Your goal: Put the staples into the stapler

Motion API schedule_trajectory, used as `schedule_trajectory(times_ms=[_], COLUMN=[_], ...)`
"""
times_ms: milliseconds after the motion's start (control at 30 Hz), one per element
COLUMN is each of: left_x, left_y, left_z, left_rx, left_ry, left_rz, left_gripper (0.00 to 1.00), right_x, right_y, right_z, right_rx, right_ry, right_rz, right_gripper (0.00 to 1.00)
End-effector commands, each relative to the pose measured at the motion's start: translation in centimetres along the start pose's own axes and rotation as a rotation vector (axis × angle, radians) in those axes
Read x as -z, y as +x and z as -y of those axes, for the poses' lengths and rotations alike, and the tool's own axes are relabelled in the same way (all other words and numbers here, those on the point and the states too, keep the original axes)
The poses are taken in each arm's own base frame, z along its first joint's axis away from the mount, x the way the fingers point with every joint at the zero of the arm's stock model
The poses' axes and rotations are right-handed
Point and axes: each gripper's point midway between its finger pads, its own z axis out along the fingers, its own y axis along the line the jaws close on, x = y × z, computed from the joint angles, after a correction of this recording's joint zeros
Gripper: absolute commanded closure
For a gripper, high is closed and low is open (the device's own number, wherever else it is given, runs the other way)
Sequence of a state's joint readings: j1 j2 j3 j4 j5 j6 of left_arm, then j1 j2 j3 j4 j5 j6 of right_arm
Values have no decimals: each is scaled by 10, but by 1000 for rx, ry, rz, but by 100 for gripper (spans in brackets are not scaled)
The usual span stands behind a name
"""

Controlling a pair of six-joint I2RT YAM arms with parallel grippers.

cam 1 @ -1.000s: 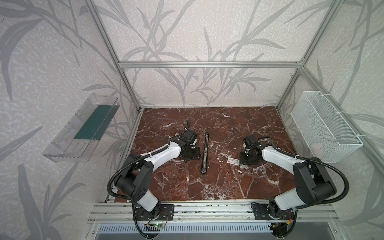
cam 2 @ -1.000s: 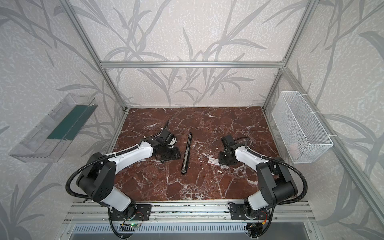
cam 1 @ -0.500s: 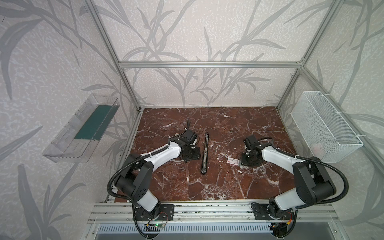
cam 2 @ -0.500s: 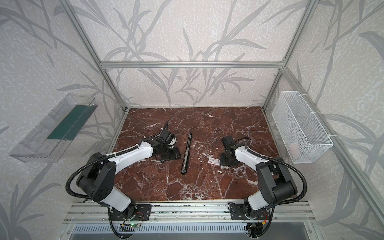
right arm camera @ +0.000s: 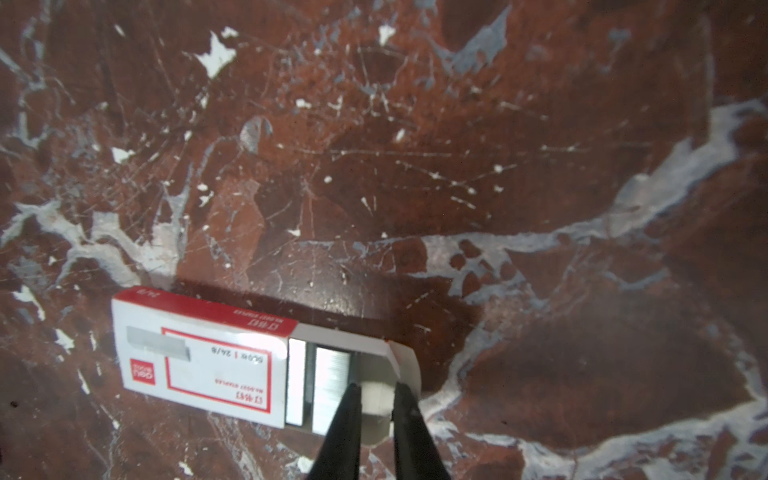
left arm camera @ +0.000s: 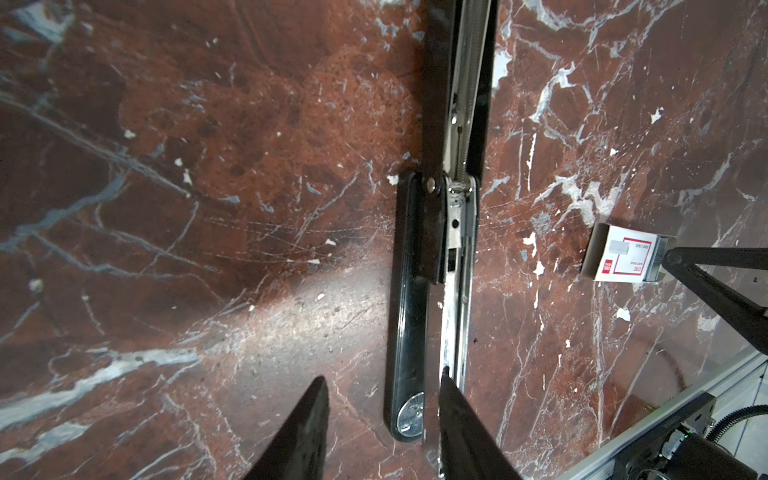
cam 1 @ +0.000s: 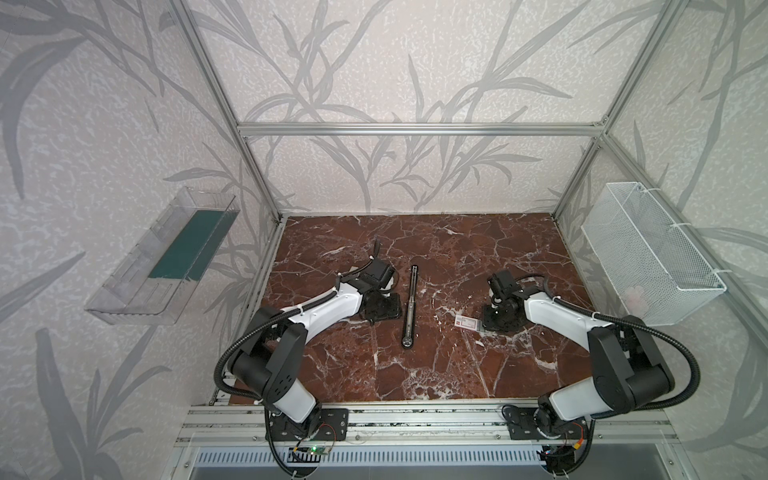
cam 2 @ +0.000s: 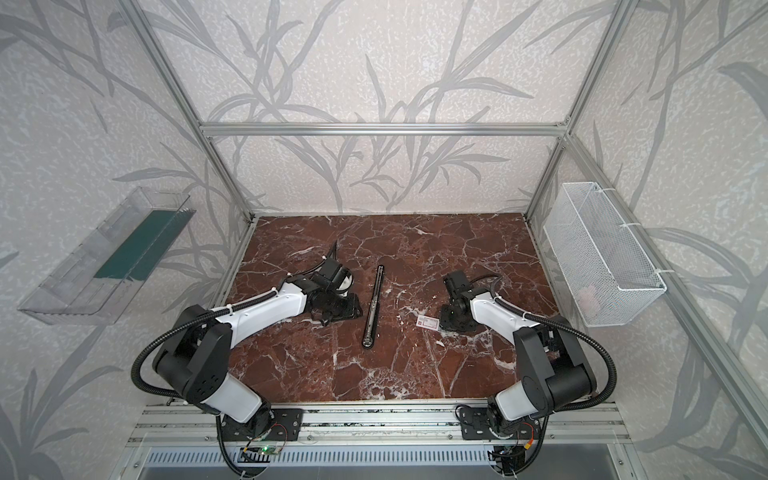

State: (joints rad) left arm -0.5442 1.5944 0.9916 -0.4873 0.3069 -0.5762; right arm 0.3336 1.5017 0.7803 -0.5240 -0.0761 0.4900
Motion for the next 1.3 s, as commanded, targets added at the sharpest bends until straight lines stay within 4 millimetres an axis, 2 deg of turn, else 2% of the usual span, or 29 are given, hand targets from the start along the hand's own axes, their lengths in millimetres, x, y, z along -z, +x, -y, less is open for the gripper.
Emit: schedule_trajectory(times_ms=[0,333,567,733,967,1267], left_x=[4,3,2,2,3,3], left_y=[2,1,3,3,5,4], left_z=[-2,-2,-3,-3,-4,-4], left_rx=[6,7,9,10,13,13], left_ry=[-1,-2,-5,-2,-6,-3], left_rz=[8,5,1,0,1,3], left_gripper=[55,55,55,55,55,55], right_x=[-1,-5,6,0,-7,-3], right_y=[1,4,-2,2,8,9], right_z=[-2,0,-5,-4,5,14], right_rx=[-7,-4,-5,-4,-9,-15], right_ry=[-16,-5,-32,-30,13,59], right_rz=[-7,-24,19,-3,-29,-26], right_gripper=[82,83,82,83,88,92])
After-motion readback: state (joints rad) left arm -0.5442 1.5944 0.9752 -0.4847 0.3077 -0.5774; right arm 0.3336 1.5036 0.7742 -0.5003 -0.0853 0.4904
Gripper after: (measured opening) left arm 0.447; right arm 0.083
